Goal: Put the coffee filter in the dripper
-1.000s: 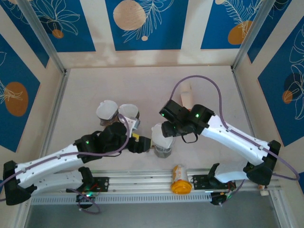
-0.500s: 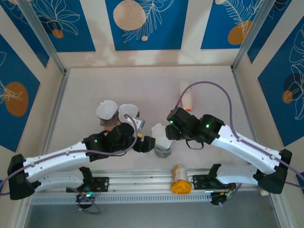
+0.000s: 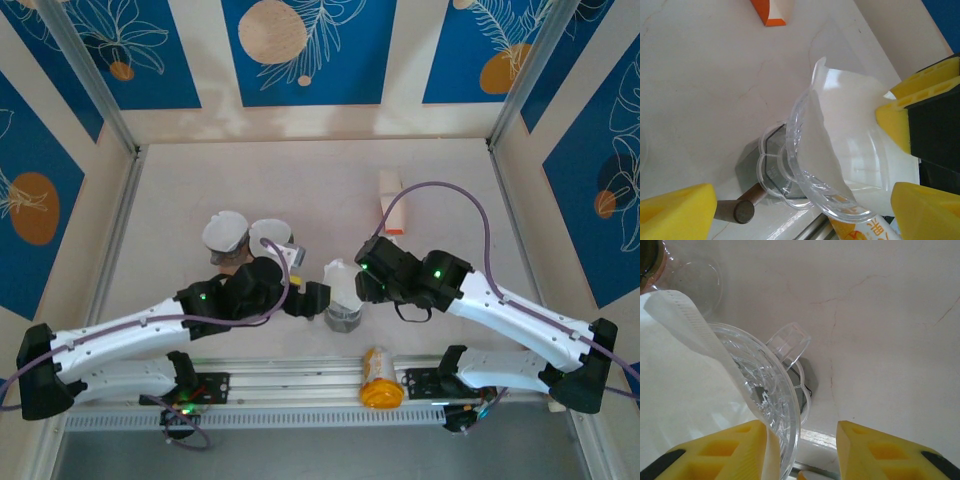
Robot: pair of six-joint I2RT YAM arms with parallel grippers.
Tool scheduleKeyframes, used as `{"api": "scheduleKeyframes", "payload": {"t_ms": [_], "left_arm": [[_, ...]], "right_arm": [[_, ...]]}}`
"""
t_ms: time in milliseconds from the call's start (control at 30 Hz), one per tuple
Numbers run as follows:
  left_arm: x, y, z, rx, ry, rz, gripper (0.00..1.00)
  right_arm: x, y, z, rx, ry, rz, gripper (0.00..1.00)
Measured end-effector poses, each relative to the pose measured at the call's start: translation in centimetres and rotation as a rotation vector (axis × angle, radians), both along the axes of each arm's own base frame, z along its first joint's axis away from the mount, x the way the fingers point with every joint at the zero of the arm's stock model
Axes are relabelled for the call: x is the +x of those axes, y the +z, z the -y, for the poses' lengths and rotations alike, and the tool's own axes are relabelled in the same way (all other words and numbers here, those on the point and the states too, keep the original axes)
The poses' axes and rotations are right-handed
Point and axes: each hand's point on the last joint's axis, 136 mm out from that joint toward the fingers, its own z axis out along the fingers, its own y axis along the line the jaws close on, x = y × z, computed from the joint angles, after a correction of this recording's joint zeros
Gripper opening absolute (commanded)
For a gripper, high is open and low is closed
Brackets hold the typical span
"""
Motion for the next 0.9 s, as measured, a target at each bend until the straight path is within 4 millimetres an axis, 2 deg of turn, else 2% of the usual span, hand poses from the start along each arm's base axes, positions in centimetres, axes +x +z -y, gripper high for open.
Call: {"api": "scheduleKeyframes", "payload": {"t_ms": [233,400,567,633,733,900], "left_arm": [[0.7,-1.2,-0.1,0.027,0.033,-0.020,0.81],[0.7,-1.7,-0.3,0.047,0.038,-0.031,0.80],[0.7,-1.8,-0.4,0.050,0.039,-0.033,0.81],[0.7,-1.8,-0.4,0.050,0.039,-0.033,0.82],[0.7,-2.1,-0.3,0.058,0.039,-0.037,0.82],[0.7,-2.3,-0.3,0.063,0.038,-0.040,0.81]], "right_arm": [[0.0,0.0,-0.1,0.007,-0.006,-0.001,0.43],[-0.1,0.0,-0.1,0.011,-0.016,-0.005,0.59],[0.1,0.8,-0.5,0.004,0.006,-0.003,0.66],[0.5,1.5,-1.1,0.002,0.020,0.002,0.76],[0.9,1.6,-1.9,-0.016,0.042,-0.005,0.77],[1.1,-0.3,-2.1,-0.088,0.054,-0.052,0.76]]}}
